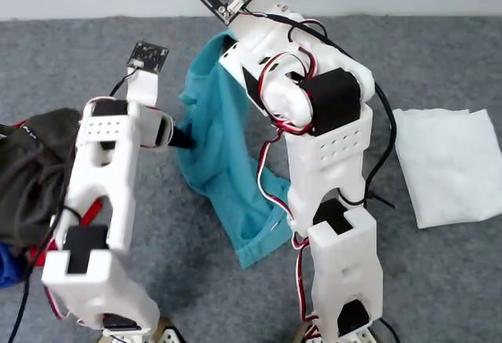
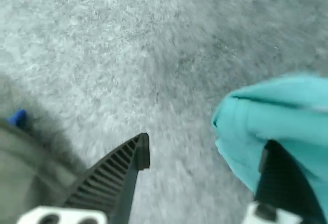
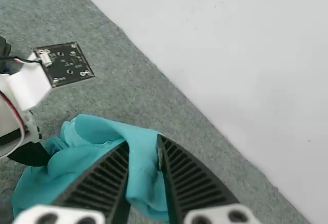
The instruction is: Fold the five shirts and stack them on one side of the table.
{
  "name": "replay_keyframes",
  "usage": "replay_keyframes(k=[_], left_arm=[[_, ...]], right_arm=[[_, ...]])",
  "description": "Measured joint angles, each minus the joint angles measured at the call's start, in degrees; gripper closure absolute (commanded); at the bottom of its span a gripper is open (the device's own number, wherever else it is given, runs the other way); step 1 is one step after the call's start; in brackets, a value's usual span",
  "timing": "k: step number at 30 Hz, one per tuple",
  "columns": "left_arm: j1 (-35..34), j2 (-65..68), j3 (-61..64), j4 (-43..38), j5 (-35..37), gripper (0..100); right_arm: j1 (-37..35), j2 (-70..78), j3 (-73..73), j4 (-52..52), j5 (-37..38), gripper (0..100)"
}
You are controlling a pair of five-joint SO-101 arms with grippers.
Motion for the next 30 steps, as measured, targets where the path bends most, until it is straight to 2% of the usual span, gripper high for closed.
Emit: replay_keyframes(k=[7, 15, 20, 26, 30], left_arm=[[3.3, 8.4, -8.5, 4.7, 0.3, 67], [5.9, 9.4, -9.5, 5.1, 2.0, 68], [5.9, 9.4, -9.5, 5.1, 3.7, 79], [5.9, 9.4, -9.5, 5.1, 4.0, 99], [6.1, 9.4, -9.7, 5.7, 4.1, 99]], right_arm=[[0.0, 0.3, 0.0, 0.0, -0.2, 98.8], [0.0, 0.4, 0.0, 0.0, -0.2, 98.8], [0.0, 0.4, 0.0, 0.0, -0.2, 98.8], [0.0, 0.4, 0.0, 0.0, -0.2, 98.8], [0.0, 0.6, 0.0, 0.0, -0.2, 98.8]])
